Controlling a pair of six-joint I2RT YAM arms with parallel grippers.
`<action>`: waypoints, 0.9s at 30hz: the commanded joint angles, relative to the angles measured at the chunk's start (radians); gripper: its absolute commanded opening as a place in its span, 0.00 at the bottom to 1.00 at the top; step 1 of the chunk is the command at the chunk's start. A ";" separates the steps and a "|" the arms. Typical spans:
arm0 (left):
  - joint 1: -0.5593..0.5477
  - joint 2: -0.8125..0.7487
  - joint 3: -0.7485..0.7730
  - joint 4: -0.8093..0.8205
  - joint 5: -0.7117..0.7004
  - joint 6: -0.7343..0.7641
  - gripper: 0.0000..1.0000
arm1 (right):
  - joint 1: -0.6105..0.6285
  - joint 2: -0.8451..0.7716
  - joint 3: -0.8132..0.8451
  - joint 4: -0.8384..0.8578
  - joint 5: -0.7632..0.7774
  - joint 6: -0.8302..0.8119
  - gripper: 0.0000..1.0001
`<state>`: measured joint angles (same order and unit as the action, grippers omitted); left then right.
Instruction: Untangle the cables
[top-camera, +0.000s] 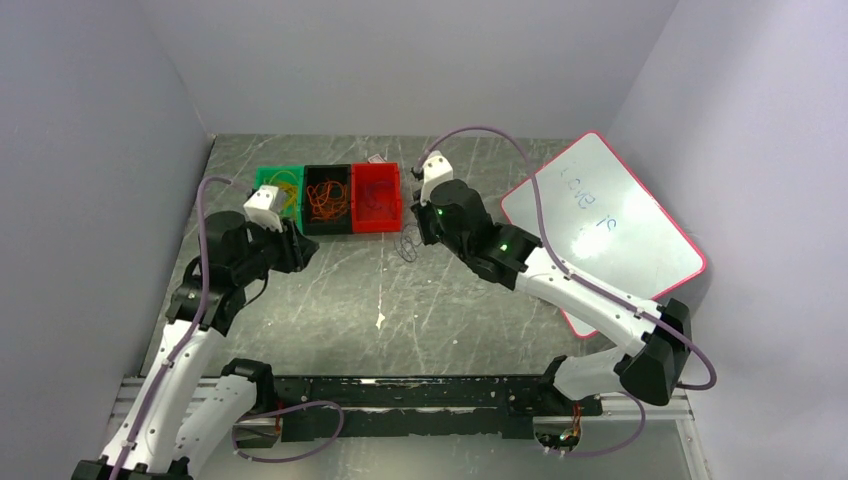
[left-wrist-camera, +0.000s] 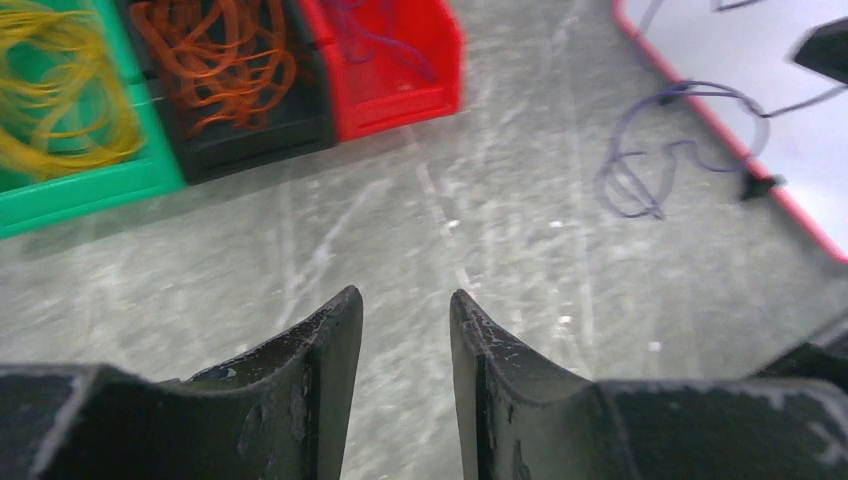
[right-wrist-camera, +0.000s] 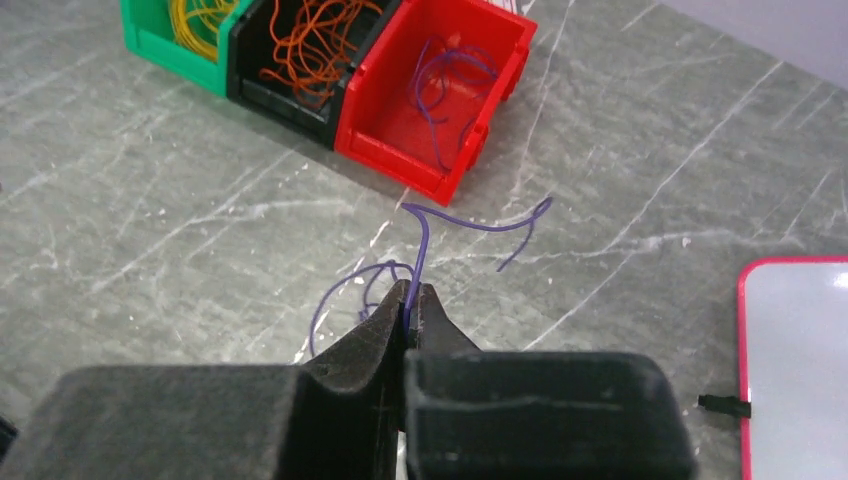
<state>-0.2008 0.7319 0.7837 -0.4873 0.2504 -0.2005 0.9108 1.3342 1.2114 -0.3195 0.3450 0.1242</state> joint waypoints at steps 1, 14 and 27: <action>0.000 -0.017 -0.054 0.150 0.244 -0.120 0.44 | 0.000 -0.014 0.041 0.035 0.004 -0.004 0.00; -0.075 -0.024 -0.198 0.611 0.284 -0.506 0.50 | 0.000 -0.065 0.027 0.142 -0.033 0.192 0.00; -0.323 0.192 -0.142 0.730 0.008 -0.503 0.46 | 0.001 -0.088 0.014 0.155 -0.067 0.210 0.00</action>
<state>-0.5053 0.8982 0.6071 0.1379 0.3439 -0.6891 0.9108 1.2766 1.2327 -0.1909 0.2947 0.3214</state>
